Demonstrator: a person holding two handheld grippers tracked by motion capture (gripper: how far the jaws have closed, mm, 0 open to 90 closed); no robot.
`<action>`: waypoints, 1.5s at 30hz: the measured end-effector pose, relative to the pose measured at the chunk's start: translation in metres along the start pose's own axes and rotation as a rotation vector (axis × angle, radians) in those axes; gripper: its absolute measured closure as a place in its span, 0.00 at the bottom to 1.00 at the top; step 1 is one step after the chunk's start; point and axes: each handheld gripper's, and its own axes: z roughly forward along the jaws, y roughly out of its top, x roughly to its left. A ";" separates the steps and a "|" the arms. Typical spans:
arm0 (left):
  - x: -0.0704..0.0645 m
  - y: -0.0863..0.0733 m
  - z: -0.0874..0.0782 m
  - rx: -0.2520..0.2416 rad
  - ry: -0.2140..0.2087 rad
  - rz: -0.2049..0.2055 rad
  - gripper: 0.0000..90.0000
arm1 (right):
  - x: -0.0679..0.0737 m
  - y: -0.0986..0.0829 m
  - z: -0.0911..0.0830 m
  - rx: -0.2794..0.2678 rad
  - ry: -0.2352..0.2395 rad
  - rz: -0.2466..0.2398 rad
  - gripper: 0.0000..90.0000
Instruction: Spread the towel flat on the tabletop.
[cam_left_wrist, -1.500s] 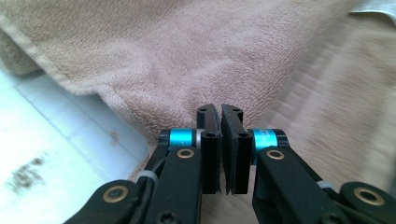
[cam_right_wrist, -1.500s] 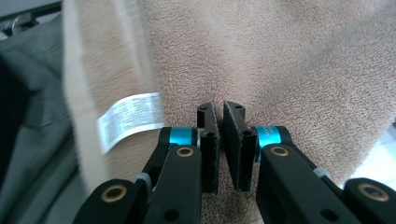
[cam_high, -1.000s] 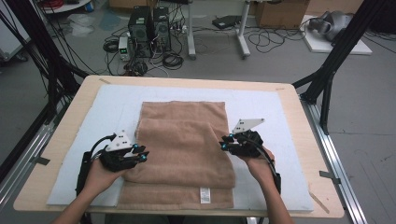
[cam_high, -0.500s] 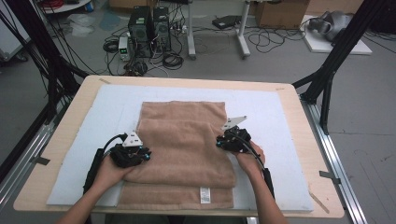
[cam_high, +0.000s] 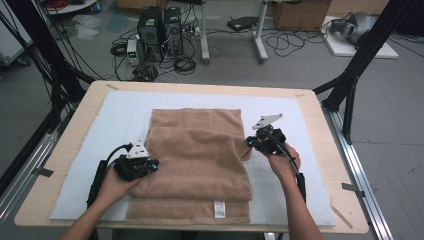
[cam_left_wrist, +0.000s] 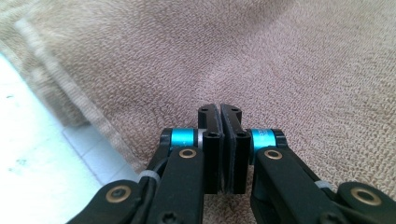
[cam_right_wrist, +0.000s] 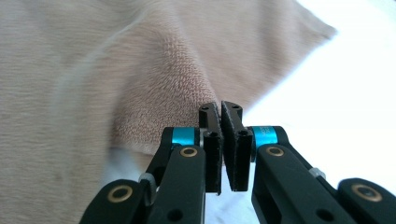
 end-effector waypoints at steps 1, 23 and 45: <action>0.000 0.000 -0.001 -0.005 0.002 0.000 0.97 | -0.002 0.000 0.000 -0.001 -0.008 0.009 0.97; 0.003 -0.003 0.010 0.034 0.023 0.000 0.82 | 0.046 -0.012 0.033 -0.031 0.110 -0.038 0.71; 0.007 -0.002 0.003 0.000 0.011 -0.027 0.78 | 0.026 -0.010 -0.005 -0.057 0.066 -0.044 0.81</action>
